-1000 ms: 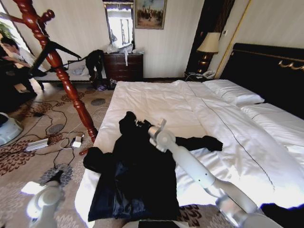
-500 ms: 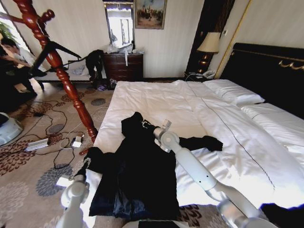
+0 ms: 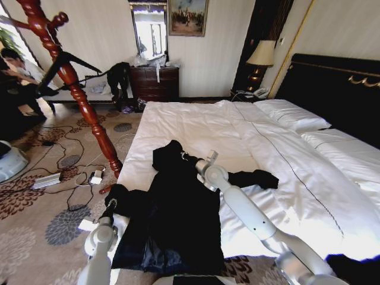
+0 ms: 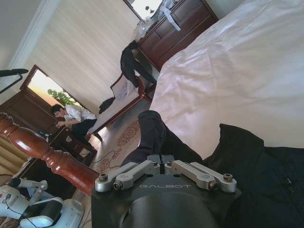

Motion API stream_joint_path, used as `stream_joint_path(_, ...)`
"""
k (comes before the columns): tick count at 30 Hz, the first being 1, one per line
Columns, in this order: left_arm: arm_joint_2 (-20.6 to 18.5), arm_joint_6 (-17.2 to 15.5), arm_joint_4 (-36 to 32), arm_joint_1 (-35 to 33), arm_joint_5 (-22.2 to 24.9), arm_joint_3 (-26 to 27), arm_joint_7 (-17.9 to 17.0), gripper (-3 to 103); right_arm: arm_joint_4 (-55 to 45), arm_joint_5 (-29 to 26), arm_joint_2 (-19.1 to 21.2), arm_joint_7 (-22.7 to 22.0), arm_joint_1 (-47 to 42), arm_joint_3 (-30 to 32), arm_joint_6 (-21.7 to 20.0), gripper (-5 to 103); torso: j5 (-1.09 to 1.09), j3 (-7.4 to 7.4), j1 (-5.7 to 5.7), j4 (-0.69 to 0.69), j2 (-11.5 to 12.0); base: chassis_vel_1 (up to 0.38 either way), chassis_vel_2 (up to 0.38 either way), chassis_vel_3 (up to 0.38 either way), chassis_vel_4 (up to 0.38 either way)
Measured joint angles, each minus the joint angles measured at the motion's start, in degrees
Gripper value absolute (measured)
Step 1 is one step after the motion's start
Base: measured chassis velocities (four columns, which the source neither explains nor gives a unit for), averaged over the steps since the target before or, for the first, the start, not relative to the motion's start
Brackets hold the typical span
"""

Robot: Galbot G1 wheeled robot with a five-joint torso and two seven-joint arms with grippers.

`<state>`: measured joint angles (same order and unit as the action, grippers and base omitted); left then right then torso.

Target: Pick up the clothes from the bed and hang them on the clothes hanger.

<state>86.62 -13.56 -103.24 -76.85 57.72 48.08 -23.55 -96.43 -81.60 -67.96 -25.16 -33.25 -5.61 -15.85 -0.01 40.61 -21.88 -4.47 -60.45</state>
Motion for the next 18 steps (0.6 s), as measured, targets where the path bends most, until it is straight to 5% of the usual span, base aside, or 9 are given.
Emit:
stream_joint_path(11, -2.4, 0.1, -6.1, -3.9, 2.0, 5.9, -0.2, 3, 0.2, 1.3, 0.4, 0.1, -1.5, 0.3, 0.2, 0, 0.00, 0.00, 0.00, 0.00, 0.0, 0.000, 0.000, 0.000, 0.000)
stream_joint_path(18, -6.0, 1.5, -3.0, -5.4, 2.8, 17.8, -0.2, 0, -0.2, 1.9, 0.1, 0.2, -2.4, 0.0, 0.2, 0, -0.01, 0.00, 0.00, 0.01, 0.0, 0.000, 0.000, 0.000, 0.000)
